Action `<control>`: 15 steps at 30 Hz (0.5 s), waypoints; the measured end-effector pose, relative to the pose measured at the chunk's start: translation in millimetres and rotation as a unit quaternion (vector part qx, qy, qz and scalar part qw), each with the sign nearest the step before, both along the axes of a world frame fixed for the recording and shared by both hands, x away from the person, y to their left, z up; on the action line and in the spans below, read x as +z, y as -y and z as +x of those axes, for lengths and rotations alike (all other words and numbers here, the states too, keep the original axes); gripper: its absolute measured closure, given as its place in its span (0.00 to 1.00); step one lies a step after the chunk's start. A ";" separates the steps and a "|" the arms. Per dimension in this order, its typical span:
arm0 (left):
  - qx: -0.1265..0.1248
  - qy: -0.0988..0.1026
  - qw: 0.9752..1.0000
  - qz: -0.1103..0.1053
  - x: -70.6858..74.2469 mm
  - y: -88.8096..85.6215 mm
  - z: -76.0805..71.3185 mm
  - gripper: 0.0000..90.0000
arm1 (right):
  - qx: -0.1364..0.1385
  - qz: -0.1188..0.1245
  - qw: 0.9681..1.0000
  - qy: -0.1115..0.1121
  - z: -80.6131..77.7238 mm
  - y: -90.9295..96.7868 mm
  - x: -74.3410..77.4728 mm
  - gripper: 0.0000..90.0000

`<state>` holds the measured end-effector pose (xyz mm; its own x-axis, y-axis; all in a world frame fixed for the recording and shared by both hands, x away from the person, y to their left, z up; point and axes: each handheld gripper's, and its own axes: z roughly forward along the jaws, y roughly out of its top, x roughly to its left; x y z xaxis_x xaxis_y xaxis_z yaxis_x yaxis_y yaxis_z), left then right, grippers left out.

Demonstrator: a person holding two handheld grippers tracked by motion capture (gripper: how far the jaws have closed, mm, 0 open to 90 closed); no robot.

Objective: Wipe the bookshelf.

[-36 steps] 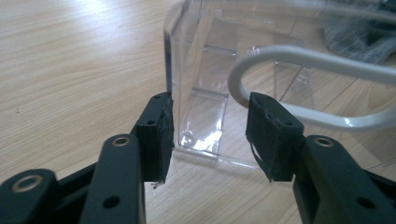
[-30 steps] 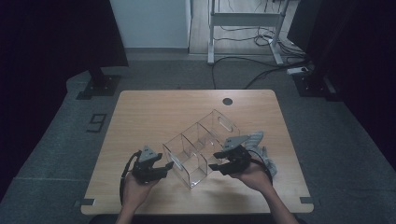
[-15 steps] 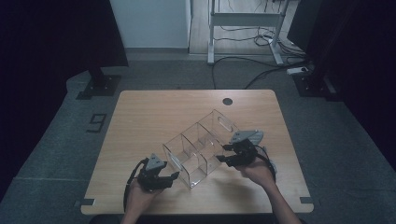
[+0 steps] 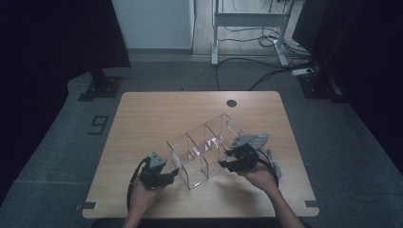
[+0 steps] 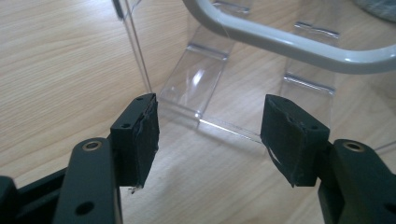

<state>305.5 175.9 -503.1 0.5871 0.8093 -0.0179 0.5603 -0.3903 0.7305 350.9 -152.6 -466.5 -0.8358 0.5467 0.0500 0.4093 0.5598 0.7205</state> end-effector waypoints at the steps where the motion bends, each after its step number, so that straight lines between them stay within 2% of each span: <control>1: 0.003 -0.002 1.000 0.002 0.0 -0.7 0.6 0.41 | 0.002 -0.002 1.000 -0.002 -1.3 -1.0 0.2 0.52; 4: 0.001 -0.005 1.000 -0.004 3.5 -5.3 -0.9 0.40 | 0.012 -0.004 1.000 -0.004 -5.6 -3.4 0.5 0.52; 6: -0.011 -0.005 1.000 -0.024 8.7 -8.8 -5.5 0.36 | 0.017 -0.002 1.000 -0.002 -8.8 -3.4 3.0 0.51; 8: -0.031 -0.007 0.999 -0.035 14.8 -11.5 -12.0 0.31 | 0.021 0.005 1.000 0.002 -12.2 -0.9 7.0 0.51; 10: -0.057 -0.007 0.997 -0.047 19.4 -13.2 -19.2 0.26 | 0.020 0.013 1.000 0.004 -16.1 4.5 10.2 0.49; 15: -0.103 -0.008 0.993 -0.055 26.0 -6.1 -31.9 0.17 | 0.006 0.010 1.000 0.008 -26.6 25.4 9.5 0.47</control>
<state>273.6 182.0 -477.1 0.7386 0.6651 -0.1100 0.4884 -0.4154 0.7674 324.3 -177.9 -457.0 -0.8430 0.5357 0.0475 0.3915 0.5507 0.7372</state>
